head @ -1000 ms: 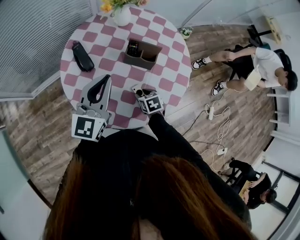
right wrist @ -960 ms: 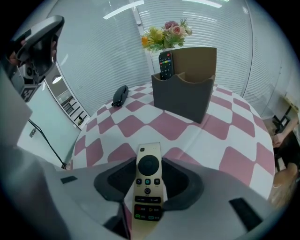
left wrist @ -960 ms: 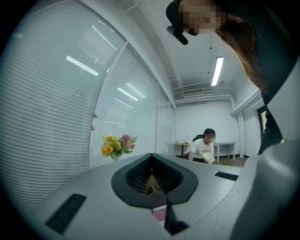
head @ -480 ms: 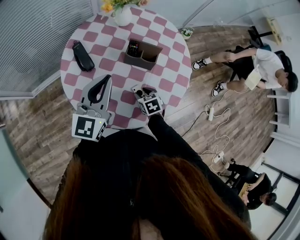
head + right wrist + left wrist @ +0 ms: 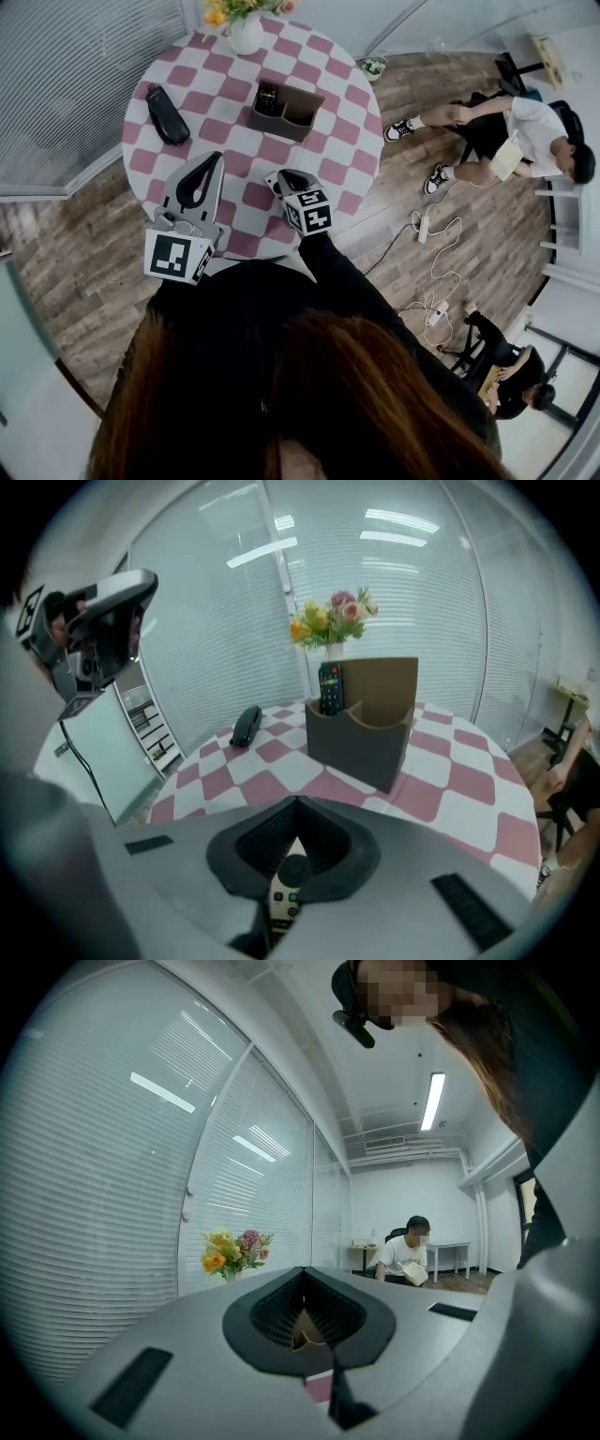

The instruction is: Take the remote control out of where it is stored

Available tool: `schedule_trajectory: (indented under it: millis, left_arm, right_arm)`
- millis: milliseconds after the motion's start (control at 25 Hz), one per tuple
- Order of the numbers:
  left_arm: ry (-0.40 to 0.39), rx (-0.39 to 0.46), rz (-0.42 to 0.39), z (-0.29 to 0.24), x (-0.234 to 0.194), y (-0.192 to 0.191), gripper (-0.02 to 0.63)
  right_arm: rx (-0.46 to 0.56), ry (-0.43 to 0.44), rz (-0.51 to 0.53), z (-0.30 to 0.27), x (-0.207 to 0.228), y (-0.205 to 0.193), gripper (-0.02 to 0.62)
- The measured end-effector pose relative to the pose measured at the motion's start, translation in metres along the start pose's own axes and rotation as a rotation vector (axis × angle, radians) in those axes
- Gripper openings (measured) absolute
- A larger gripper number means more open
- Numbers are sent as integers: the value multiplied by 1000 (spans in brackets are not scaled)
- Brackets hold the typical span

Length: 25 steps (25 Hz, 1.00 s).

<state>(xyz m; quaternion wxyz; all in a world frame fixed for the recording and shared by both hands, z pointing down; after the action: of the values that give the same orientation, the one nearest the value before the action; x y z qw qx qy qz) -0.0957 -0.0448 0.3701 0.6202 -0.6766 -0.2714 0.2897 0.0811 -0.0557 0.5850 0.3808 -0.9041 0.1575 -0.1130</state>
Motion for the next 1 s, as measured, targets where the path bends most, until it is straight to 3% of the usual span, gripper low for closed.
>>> schedule_trajectory:
  millis: [560, 1000]
  left_arm:
    - [-20, 9, -13, -1, 2, 3, 9]
    - [-46, 6, -8, -6, 6, -2, 9]
  right_arm:
    - [508, -42, 67, 73, -6, 84, 15]
    - [616, -7, -10, 130, -11, 115, 15]
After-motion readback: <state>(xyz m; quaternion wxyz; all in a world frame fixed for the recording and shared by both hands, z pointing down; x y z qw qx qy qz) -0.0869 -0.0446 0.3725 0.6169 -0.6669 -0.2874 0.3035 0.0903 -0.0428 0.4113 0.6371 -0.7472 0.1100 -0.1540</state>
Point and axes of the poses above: the fingertips, and each gripper's own axes: z backward along the fingers, x to its right, y out of its top, the point moved 5 cm from there along z, backward along the fingers, and after that the axes turned 9 degrees about -y, right-handed, at the moved point
